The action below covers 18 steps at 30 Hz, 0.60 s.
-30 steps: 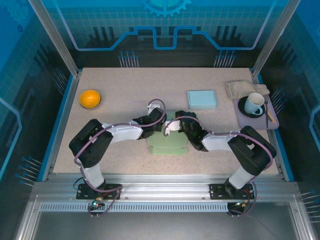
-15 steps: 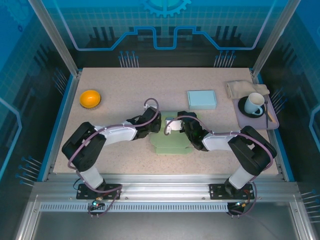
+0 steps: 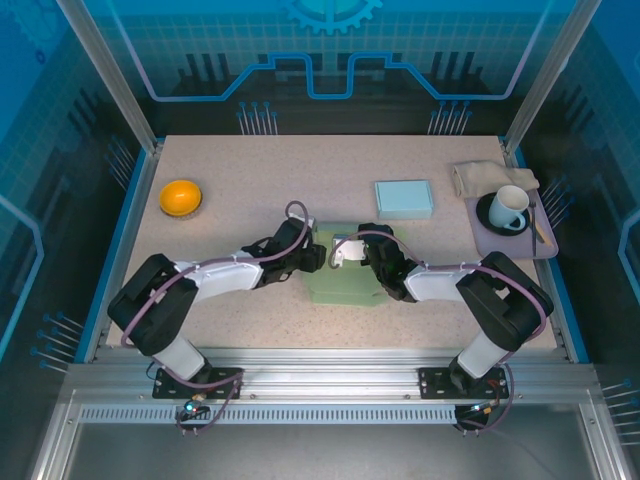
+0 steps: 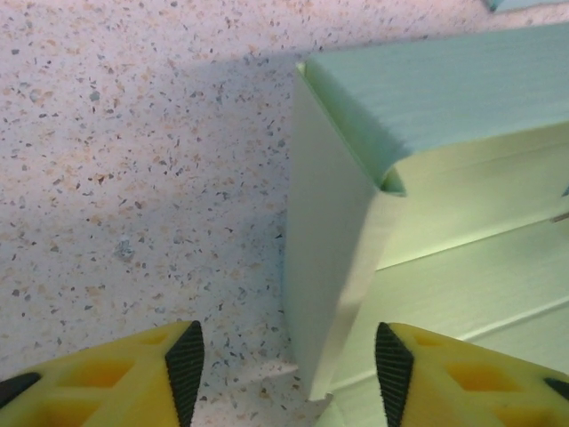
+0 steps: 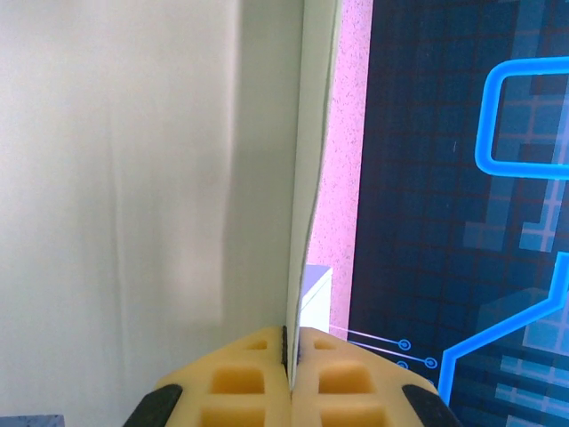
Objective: Fold the paper box
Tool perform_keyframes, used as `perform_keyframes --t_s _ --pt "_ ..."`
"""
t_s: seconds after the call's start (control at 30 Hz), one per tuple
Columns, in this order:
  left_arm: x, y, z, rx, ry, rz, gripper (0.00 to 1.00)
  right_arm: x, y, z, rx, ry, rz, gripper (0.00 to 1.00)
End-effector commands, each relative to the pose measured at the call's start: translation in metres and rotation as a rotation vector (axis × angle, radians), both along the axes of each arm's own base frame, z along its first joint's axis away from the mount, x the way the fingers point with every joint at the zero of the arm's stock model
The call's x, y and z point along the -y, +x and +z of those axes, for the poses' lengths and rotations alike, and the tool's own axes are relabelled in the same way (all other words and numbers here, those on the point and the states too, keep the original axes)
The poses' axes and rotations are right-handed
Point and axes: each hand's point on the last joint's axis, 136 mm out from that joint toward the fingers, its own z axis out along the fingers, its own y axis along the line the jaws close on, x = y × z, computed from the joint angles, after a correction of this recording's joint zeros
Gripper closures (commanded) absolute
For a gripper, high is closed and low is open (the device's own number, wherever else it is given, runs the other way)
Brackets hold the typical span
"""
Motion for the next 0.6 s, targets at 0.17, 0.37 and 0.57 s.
perform_keyframes --t_s 0.17,0.37,0.57 --pt "0.001 0.029 -0.016 0.024 0.102 0.028 0.60 -0.003 -0.011 -0.013 -0.062 -0.027 0.007 1.00" --pt "-0.042 0.030 -0.035 -0.018 0.305 0.209 0.90 0.005 -0.009 -0.014 -0.050 -0.046 -0.018 1.00" --pt "-0.042 0.023 -0.040 -0.024 0.298 0.169 0.82 0.007 -0.005 -0.010 -0.045 -0.032 -0.032 1.00"
